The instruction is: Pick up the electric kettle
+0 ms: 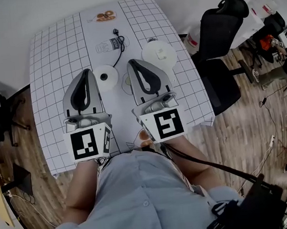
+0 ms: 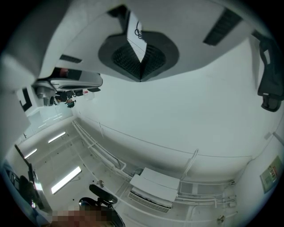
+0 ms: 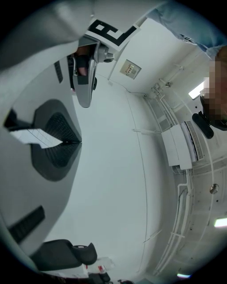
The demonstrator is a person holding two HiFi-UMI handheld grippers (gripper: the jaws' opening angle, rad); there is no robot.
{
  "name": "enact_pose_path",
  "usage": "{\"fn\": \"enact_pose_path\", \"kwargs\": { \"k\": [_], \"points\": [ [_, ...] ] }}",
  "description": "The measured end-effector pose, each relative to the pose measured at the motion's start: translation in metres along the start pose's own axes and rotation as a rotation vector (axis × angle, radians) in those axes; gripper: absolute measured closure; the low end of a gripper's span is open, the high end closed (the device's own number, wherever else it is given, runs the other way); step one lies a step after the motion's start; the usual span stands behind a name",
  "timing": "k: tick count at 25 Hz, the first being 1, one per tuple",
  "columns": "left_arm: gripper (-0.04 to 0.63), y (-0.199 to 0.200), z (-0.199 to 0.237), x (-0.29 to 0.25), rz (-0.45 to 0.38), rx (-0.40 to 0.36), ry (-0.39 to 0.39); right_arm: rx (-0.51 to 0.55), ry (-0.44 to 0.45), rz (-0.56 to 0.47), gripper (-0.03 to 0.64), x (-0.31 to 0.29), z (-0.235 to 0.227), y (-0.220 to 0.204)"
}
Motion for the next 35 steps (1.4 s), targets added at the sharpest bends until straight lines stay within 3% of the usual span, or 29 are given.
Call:
{"fn": "enact_pose_path", "kwargs": {
  "k": [14,30,35],
  "points": [
    [0.595,-0.001,0.006,0.001,0.000,0.011,0.026,0.005,0.047,-0.007,0.615,-0.011,0.009,-0.001],
    [0.595,-0.003,0.003,-0.001,-0.002,-0.001,0.004,-0.011,0.044,-0.010,0.615,-0.009,0.008,-0.003],
    [0.595,-0.003,0.001,-0.003,0.003,0.000,0.003,-0.061,0.027,-0.084,0.615,-0.013,0.007,0.005]
  ]
}}
Point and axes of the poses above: the fingertips, and each gripper's own axes: x backward along the fingers, z to its left, y out of its top, the point moved 10 cm from there along x, backward along the fingers, and after that the axes turned 2 degrees about y, right-handed, at the moved point
